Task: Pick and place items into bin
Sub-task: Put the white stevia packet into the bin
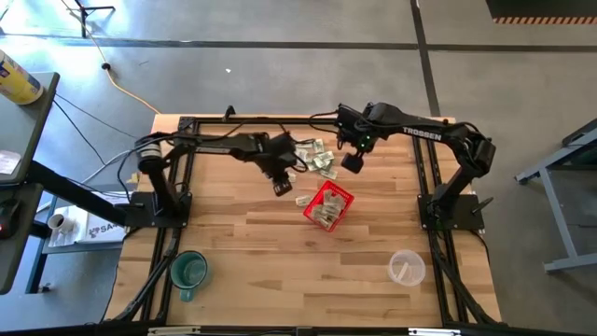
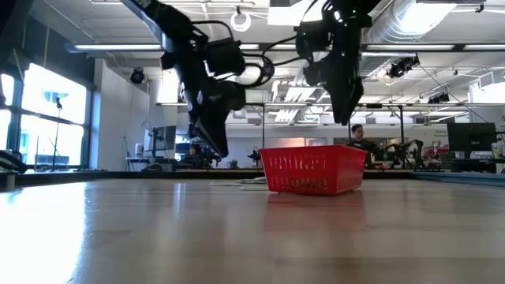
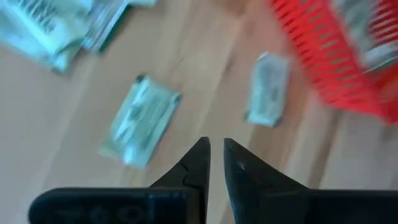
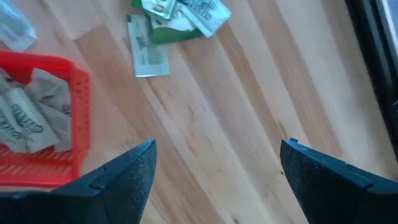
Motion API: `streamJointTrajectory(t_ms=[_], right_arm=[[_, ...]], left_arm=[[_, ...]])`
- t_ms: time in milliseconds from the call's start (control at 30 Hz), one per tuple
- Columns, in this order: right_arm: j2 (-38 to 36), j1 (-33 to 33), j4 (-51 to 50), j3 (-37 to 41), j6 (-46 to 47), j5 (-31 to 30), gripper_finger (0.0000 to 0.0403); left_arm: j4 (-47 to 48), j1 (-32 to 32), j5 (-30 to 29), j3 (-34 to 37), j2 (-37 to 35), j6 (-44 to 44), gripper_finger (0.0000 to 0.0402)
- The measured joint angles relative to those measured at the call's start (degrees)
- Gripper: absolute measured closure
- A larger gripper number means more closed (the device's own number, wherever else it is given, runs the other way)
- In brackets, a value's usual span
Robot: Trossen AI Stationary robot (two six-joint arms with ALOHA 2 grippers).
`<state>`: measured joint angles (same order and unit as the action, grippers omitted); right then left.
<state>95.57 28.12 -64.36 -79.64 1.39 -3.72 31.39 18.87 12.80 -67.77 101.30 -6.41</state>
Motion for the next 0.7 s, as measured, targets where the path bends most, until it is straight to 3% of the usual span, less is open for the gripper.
streamJointTrajectory(t_ms=[233, 367, 533, 700], right_arm=[[0.02, -0.66, -1.71, 0.00, -2.28, 0.81, 0.0073], [0.02, -1.73, -3.26, 0.00, -4.33, -0.69, 0.0073], [0.04, -2.03, -3.32, 0.00, -3.36, -0.94, 0.0073], [0.07, -2.03, -3.28, 0.00, -2.96, -0.99, 0.0073]], left_arm=[[-12.18, 0.69, -0.66, 7.20, -0.99, -1.56, 0.0327], [-15.67, -5.51, -3.31, 7.34, -1.06, 5.72, 0.0315], [-19.34, -11.99, -13.49, 7.37, 0.47, 13.63, 0.0272], [-21.27, -13.36, -13.13, 7.39, 3.48, 10.17, 0.0207]])
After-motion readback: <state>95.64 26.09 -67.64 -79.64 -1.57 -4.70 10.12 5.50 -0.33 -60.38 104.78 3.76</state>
